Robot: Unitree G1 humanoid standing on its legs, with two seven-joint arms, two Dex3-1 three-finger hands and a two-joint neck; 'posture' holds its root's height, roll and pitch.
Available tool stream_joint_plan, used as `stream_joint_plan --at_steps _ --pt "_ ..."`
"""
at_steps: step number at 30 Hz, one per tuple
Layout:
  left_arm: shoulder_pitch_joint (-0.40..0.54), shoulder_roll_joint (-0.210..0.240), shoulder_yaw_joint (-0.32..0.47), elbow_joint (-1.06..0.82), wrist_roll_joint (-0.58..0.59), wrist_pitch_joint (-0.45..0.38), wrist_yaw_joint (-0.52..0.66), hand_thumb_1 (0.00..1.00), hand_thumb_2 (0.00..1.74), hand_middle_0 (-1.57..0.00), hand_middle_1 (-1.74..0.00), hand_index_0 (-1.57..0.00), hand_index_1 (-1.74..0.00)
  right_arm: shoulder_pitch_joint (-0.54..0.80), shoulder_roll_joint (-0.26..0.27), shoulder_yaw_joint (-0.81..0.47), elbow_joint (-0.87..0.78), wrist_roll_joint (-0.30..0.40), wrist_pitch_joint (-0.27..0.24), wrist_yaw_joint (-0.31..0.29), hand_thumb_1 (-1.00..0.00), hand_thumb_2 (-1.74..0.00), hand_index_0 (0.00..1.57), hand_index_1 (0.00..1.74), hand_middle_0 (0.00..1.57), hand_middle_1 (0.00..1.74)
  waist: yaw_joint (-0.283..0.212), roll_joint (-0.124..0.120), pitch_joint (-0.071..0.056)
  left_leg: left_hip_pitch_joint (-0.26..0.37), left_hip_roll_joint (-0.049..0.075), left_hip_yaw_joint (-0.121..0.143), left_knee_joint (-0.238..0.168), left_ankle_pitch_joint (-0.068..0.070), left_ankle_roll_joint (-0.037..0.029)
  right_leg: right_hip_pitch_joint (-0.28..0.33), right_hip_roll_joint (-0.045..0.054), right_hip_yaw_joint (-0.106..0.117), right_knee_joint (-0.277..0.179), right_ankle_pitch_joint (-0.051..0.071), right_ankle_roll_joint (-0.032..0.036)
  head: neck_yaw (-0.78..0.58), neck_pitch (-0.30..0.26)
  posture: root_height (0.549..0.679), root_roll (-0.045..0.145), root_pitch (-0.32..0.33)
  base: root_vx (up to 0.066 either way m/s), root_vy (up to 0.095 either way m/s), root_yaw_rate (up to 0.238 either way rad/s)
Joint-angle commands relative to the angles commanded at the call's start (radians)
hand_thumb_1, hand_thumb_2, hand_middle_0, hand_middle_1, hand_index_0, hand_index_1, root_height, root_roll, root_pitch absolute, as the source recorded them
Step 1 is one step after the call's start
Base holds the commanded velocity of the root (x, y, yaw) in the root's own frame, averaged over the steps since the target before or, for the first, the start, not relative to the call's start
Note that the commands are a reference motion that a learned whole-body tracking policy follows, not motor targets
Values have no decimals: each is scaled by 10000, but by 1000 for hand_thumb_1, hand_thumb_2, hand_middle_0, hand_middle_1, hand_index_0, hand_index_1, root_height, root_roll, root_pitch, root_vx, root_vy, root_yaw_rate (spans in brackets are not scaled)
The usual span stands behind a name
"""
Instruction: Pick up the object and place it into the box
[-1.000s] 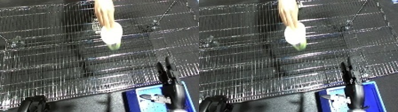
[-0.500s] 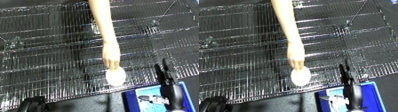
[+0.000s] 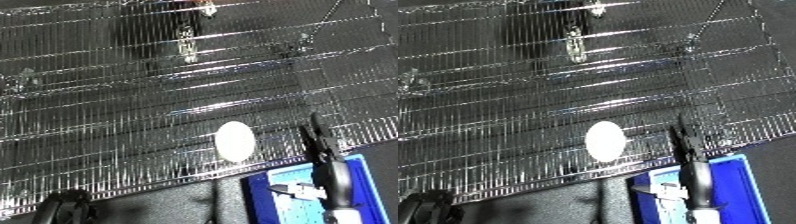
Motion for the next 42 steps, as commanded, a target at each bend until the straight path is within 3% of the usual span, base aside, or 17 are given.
stream_joint_plan --at_steps 10,18,30,42 --pt "-135 72 -146 -14 105 11 46 1000 1740 -1570 -1740 -1570 -1740 -391 -116 104 395 -102 95 -15 0 0 0 0 0 0 23 99 14 -569 -128 -22 387 -147 101 -706 -83 59 499 -47 38 327 136 651 57 -45 -1 6 20" --pt "-280 146 -217 -147 122 66 137 1000 1740 -1570 -1740 -1570 -1740 -828 -259 145 567 -70 168 -27 0 0 0 0 0 0 52 223 14 -1142 -202 -13 656 -242 154 -1354 -84 81 809 -76 20 522 425 646 56 -12 -12 6 16" --pt "-621 186 -473 -297 97 121 410 1000 1740 -1570 -1740 -1570 -1740 -1742 -385 371 921 -106 199 -140 0 0 0 0 0 0 167 370 14 -1964 -236 13 980 -369 196 -2253 -114 32 1240 -130 -9 920 1240 640 52 40 -2 3 44" --pt "-842 226 -633 -530 98 338 629 1000 1740 -1570 -1740 -1570 -1740 -2686 -451 577 982 -511 489 -499 0 0 0 0 0 0 345 495 14 -2716 -351 -19 1328 -525 289 -3092 -106 -34 1762 -251 -75 1431 2331 632 47 86 21 1 60"
